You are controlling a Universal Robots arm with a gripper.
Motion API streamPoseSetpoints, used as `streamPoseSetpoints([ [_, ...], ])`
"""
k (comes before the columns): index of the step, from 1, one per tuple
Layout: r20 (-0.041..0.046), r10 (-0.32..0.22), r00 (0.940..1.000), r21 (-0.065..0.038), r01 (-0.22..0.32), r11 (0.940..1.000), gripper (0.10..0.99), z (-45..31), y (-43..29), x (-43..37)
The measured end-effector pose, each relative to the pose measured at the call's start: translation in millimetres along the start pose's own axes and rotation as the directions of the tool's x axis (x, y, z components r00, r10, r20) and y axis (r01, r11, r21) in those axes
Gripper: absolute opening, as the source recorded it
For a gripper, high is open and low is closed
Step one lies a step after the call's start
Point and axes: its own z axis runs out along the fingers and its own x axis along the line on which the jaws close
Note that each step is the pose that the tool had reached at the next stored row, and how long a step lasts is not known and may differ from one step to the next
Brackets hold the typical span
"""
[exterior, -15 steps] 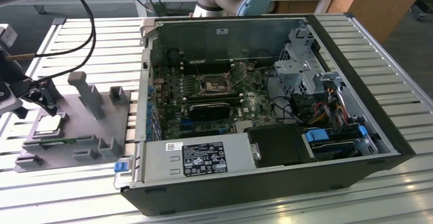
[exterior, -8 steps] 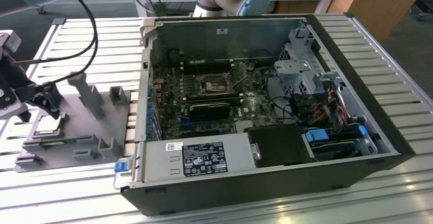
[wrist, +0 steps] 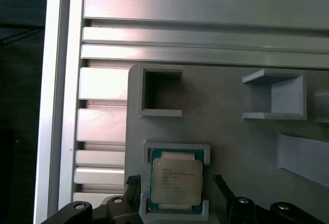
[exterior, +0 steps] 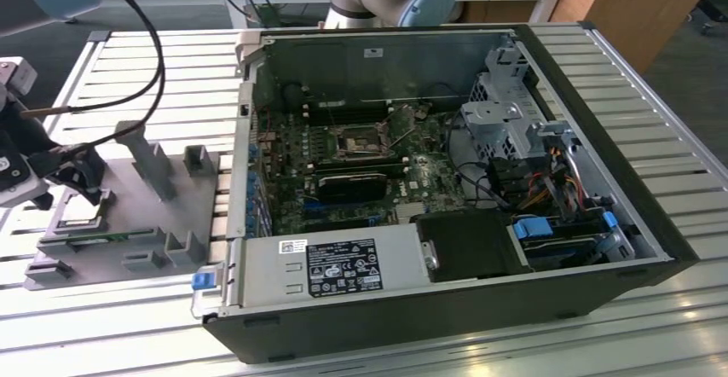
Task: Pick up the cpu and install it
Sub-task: 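Pick up the cpu and move it towards the insertion slot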
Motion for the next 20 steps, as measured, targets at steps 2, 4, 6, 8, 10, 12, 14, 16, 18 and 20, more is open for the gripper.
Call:
streamPoseSetpoints([
  [2, -0.0003, 0.0, 1.0, 0.0, 0.0, 1.0, 0.659, 1.9, -0.3, 0.1],
  [4, -0.0002, -0.001, 1.0, 0.0, 0.001, 1.0, 0.659, 4.2, -0.5, 0.1],
  [6, -0.0002, 0.0, 1.0, 0.0, 0.0, 1.0, 0.659, 6.3, -0.6, 0.1],
  [8, -0.0002, 0.0, 1.0, 0.0, 0.0, 1.0, 0.659, 8.2, -0.7, 0.1],
  [10, -0.0002, 0.0, 1.0, 0.0, 0.0, 1.0, 0.659, 10.4, -0.8, 0.2],
  [12, -0.0002, 0.0, 1.0, 0.0, 0.0, 1.0, 0.659, 12.4, -0.9, 0.2],
  [14, -0.0003, 0.001, 1.0, 0.0, -0.001, 1.0, 0.659, 13.7, -1.0, 0.3],
  [16, 0.0001, 0.008, 1.0, 0.0, -0.008, 1.0, 0.659, 14.6, -1.1, 0.2],
  [18, 0.0005, 0.018, 0.9998, 0.001, -0.018, 0.9998, 0.659, 15.1, -1.1, 0.2],
  [20, 0.001, 0.025, 0.9997, 0.001, -0.025, 0.9997, 0.659, 15.5, -1.1, 0.3],
])
